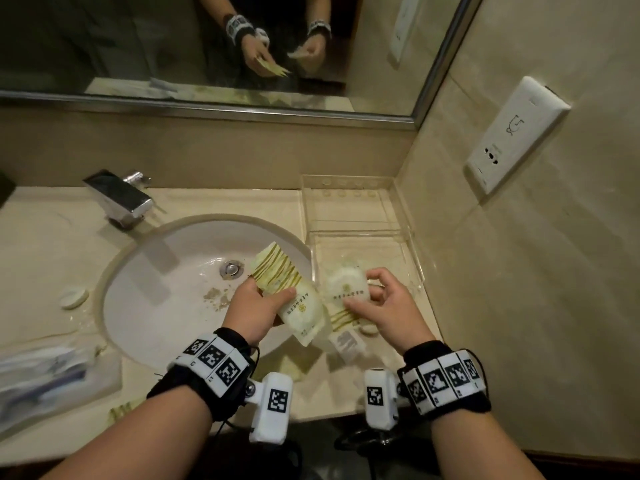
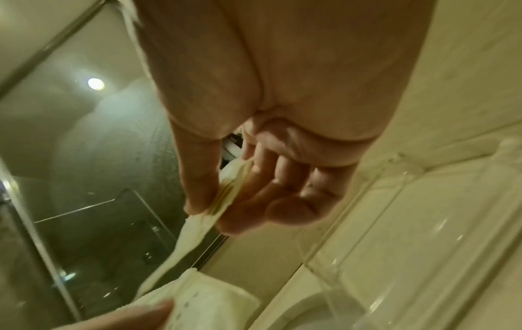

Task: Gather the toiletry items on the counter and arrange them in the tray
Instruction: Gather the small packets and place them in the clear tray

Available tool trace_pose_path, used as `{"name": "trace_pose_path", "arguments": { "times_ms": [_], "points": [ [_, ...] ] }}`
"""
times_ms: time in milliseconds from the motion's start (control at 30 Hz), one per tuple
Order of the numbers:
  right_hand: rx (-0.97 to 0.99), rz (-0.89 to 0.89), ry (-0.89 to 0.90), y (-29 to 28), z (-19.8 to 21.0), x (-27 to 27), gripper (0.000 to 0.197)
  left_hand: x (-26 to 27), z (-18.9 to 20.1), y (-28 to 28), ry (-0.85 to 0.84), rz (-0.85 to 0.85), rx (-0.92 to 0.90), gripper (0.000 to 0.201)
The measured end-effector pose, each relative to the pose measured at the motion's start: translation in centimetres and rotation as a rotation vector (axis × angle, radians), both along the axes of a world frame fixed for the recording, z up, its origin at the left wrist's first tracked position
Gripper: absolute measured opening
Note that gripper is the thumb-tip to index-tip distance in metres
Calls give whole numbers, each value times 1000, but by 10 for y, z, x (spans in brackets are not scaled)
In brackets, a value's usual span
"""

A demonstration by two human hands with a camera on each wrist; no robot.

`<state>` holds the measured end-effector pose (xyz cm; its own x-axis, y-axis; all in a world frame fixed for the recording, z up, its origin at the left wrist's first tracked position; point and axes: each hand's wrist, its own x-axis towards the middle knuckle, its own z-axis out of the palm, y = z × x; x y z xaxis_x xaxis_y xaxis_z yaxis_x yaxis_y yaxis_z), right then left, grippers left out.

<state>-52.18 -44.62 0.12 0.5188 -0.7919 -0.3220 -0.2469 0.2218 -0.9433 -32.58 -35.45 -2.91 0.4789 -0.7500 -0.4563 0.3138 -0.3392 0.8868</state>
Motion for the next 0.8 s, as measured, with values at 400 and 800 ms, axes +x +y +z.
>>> {"name": "trace_pose_path", "arguments": {
  "times_ms": [400,800],
  "points": [
    [-160,217,-30,44,-21,102,21,63,9,53,103,204,-72,12],
    [-97,125,-116,82,-16,153,12,106,11,93,94,284,-110,9]
  ]
}}
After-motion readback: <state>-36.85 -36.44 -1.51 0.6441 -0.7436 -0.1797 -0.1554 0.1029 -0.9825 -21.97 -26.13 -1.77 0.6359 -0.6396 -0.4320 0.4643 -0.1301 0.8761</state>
